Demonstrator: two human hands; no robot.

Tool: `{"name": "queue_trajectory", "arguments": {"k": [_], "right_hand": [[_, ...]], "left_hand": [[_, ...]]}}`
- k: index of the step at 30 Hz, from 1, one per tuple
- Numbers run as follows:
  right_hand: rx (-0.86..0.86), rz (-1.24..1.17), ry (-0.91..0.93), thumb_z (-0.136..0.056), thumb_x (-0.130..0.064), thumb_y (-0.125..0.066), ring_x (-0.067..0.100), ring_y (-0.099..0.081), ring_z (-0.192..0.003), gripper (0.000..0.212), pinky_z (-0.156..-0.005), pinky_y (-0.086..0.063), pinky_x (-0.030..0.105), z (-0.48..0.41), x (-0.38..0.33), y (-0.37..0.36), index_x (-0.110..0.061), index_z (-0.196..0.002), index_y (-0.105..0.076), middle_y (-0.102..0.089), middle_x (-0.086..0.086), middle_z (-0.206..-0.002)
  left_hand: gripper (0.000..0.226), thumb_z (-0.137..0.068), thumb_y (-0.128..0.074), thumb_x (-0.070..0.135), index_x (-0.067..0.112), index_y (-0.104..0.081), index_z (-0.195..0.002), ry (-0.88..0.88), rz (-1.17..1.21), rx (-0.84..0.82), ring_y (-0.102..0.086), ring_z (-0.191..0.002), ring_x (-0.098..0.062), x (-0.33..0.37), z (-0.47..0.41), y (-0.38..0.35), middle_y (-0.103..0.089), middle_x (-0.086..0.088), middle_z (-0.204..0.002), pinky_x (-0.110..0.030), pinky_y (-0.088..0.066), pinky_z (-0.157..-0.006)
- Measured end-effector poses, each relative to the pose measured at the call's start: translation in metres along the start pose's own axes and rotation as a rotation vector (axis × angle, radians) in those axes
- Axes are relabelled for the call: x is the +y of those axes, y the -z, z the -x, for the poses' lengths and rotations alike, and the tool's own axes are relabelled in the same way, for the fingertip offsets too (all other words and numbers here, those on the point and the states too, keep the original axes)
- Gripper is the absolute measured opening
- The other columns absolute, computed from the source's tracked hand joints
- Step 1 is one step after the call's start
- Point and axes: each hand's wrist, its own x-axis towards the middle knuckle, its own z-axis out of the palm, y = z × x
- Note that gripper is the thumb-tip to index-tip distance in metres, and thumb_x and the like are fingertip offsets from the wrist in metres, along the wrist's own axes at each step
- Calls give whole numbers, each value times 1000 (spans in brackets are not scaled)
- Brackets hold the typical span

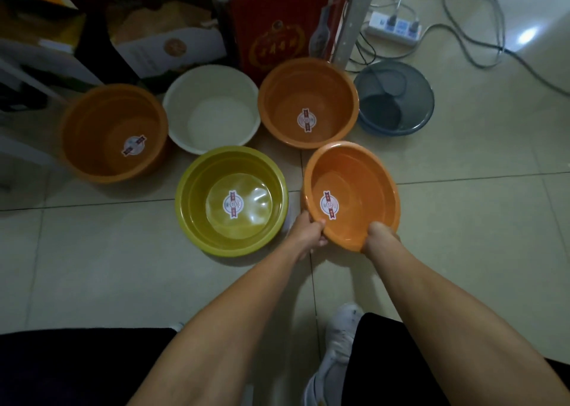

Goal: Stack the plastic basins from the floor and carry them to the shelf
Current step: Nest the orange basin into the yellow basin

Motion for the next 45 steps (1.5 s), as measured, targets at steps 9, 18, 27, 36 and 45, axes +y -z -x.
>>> {"name": "queue_trajectory", "arguments": {"k": [9, 18, 27, 36, 45], "right_hand": [[17, 10, 181, -93, -11, -59, 44, -56, -142, 60, -120, -45, 52, 107, -53, 14, 5, -150, -49, -53, 25, -156], [-132, 435, 393, -99, -15, -65, 41, -72, -120, 38, -101, -61, 48, 150, -24, -69, 5, -131, -67, -71, 26, -130], [-197, 592, 581, -95, -21, -63, 35, -72, -97, 14, -80, -54, 36, 148, 36, -124, -10, -91, -71, -78, 20, -107], [-185, 951, 719, -105, -35, -52, 34, -74, -98, 29, -89, -64, 47, 98, 79, -138, -9, -97, -64, -72, 16, -108], [-147, 1228, 860, -107, -41, -41, 33, -76, -97, 43, -91, -64, 50, 89, 66, -148, -10, -108, -71, -74, 13, -105]], "left_hand": [[42, -101, -50, -3, 7, -46, -141, -165, 46, -166, -71, -89, -25, 70, 99, 53, -62, -15, -123, -38, -64, -79], [44, -97, -52, -7, 22, -56, -130, -128, 546, -123, -65, -123, -43, 29, 116, 191, -66, -22, -132, -61, -51, -102], [15, -79, -58, 25, 18, -71, -82, -169, 355, 564, -67, -61, -15, -4, 86, 222, -71, -2, -71, -24, -50, -46], [44, -98, -45, 34, 9, -53, -133, 21, -210, 819, -58, -119, -38, -40, 56, 222, -54, -16, -134, -47, -46, -105], [82, -94, -54, 28, 10, -5, -157, 130, -309, 579, -63, -120, -41, -39, 32, 225, -61, -19, -136, -53, -52, -104]]}}
